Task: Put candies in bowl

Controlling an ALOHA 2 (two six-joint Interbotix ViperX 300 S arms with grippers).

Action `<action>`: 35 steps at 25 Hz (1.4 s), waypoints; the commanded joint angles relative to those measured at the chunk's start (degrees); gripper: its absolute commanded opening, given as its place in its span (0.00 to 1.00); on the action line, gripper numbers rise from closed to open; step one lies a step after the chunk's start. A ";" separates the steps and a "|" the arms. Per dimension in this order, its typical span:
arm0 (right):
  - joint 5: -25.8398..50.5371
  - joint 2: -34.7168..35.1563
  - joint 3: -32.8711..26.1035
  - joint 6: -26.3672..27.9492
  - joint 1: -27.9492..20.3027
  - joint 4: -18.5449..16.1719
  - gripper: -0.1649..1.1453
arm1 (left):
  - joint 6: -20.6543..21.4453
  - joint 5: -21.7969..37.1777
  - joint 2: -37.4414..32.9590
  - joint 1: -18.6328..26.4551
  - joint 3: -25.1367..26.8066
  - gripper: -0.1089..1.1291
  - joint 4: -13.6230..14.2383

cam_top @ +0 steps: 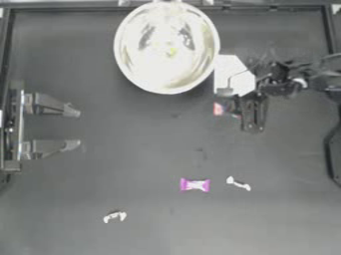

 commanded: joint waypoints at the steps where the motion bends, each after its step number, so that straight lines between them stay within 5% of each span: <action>1: -4.83 -3.52 -3.08 -0.26 -2.29 0.00 0.27 | 0.18 -0.26 0.88 0.09 -0.62 0.82 -0.09; 12: -16.00 6.94 -13.45 -0.62 -8.35 -2.90 0.26 | 0.18 -0.26 0.88 0.00 -0.62 0.82 0.00; 27: -19.07 22.68 -24.87 -0.53 -10.90 -4.75 0.29 | 0.18 -0.44 0.70 0.00 -0.09 0.82 -0.09; 30: -19.69 23.82 -25.49 -0.53 -10.90 -4.66 0.41 | 0.09 -0.44 0.70 0.09 0.09 0.82 0.00; 35: -18.46 24.61 -25.84 -0.53 -10.90 -4.31 0.94 | 0.09 -0.44 0.70 0.09 0.09 0.82 -0.09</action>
